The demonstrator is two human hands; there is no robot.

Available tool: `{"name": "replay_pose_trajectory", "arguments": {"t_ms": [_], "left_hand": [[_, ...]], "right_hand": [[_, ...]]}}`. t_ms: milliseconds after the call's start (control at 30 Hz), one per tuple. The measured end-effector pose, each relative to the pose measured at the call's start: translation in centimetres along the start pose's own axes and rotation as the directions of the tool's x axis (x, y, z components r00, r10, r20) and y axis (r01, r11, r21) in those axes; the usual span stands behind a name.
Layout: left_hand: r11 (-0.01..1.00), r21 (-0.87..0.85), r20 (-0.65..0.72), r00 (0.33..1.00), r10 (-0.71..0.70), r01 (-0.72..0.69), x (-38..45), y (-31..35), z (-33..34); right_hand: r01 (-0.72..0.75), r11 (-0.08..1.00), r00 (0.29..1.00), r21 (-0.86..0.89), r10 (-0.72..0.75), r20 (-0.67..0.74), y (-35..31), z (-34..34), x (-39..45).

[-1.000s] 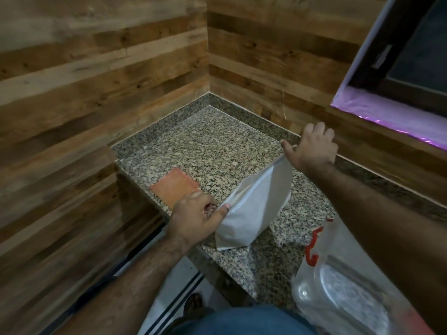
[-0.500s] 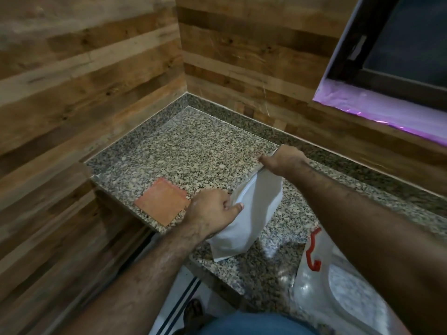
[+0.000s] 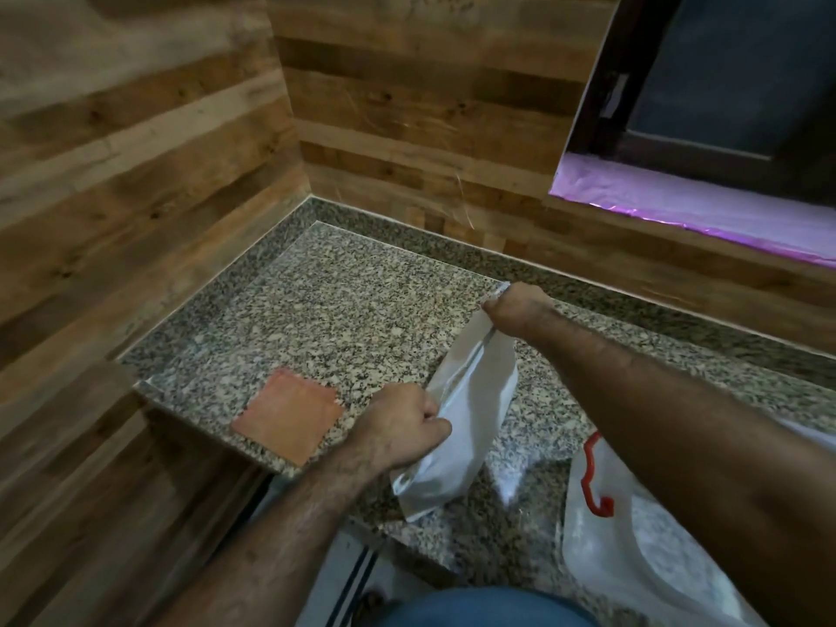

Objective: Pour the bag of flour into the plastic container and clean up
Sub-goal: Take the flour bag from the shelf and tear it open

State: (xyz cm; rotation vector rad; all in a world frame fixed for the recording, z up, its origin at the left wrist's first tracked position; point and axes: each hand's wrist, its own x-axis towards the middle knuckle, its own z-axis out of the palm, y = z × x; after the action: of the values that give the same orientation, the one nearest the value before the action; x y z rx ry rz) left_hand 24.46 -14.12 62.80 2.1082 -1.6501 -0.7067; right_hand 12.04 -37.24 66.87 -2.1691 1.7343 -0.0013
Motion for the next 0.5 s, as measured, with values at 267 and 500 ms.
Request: {"name": "replay_pose_trajectory", "arguments": {"t_ms": [267,500], "left_hand": [[1.0,-0.001,-0.026,1.0,0.01,-0.01,-0.2,0.4,-0.1],[1.0,0.01,-0.059,0.998,0.001,-0.001,-0.7,0.7,0.2]], "right_hand": [[-0.005,0.997,0.998,0.079,0.01,-0.07,0.4,-2.0,1.3],[0.032,0.993,0.99,0.109,-0.017,-0.137,0.0,-4.0,3.0]]}}
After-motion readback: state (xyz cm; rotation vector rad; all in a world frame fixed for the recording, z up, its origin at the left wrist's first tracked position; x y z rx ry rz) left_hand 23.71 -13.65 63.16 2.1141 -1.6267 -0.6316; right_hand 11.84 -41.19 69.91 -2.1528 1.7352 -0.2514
